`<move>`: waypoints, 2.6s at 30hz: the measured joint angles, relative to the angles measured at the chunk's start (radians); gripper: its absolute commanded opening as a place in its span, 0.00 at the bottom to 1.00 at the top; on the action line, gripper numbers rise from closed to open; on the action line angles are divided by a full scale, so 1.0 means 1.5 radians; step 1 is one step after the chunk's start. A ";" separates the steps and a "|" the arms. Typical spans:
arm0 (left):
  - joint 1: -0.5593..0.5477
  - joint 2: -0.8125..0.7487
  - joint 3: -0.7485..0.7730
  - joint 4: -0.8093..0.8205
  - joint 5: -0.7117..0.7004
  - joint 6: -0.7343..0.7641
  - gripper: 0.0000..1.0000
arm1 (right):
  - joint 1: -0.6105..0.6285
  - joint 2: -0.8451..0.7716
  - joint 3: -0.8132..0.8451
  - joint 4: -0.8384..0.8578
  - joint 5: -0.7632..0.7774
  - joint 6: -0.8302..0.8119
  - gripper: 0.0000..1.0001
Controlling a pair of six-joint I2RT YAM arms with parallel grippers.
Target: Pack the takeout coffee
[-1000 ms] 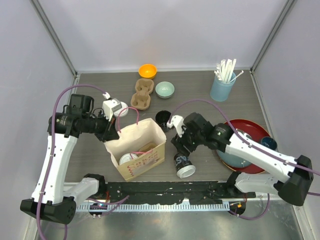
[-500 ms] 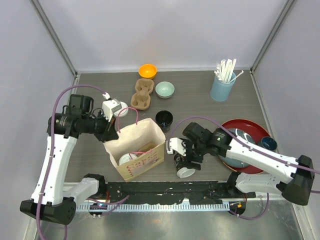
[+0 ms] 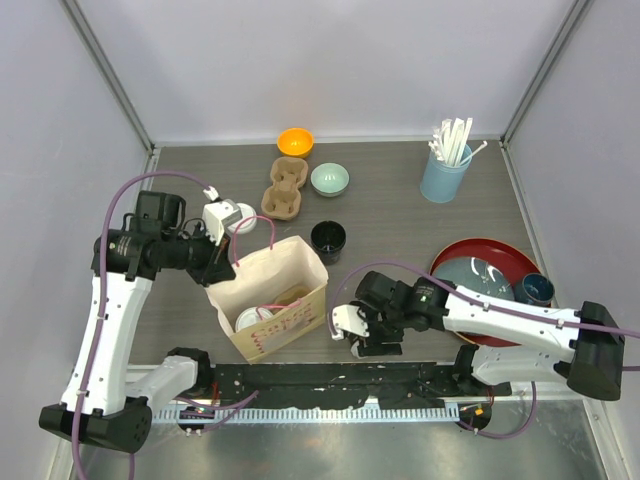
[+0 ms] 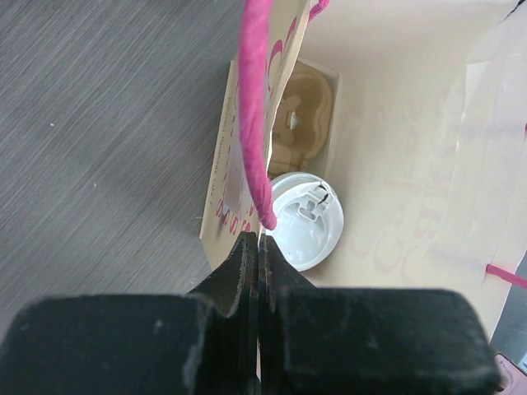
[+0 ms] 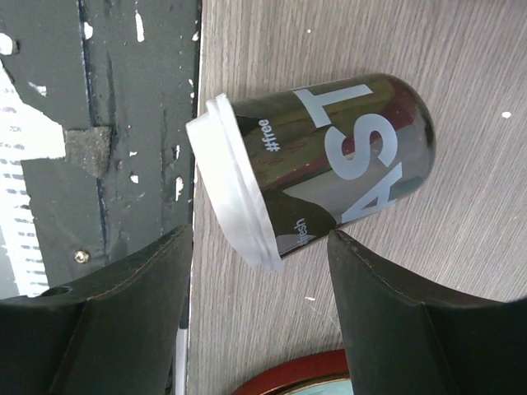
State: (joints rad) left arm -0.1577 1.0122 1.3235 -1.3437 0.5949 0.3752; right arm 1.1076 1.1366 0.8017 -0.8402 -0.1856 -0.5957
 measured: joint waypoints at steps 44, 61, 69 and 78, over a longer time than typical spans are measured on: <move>0.000 -0.001 0.000 0.000 0.000 0.006 0.00 | 0.053 -0.049 -0.077 0.259 0.137 0.069 0.74; 0.000 -0.004 0.000 -0.001 0.000 0.015 0.00 | 0.163 -0.028 -0.098 0.327 0.199 -0.074 0.68; 0.000 -0.005 0.000 -0.001 0.000 0.017 0.00 | 0.164 0.019 -0.098 0.339 0.218 -0.111 0.64; 0.000 -0.005 0.000 -0.001 0.000 0.017 0.00 | 0.164 0.049 -0.088 0.358 0.235 -0.124 0.57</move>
State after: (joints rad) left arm -0.1581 1.0050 1.3239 -1.3449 0.5949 0.4011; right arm 1.3533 1.2098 0.6697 -0.3031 0.1669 -0.7815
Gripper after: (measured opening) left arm 0.009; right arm 0.610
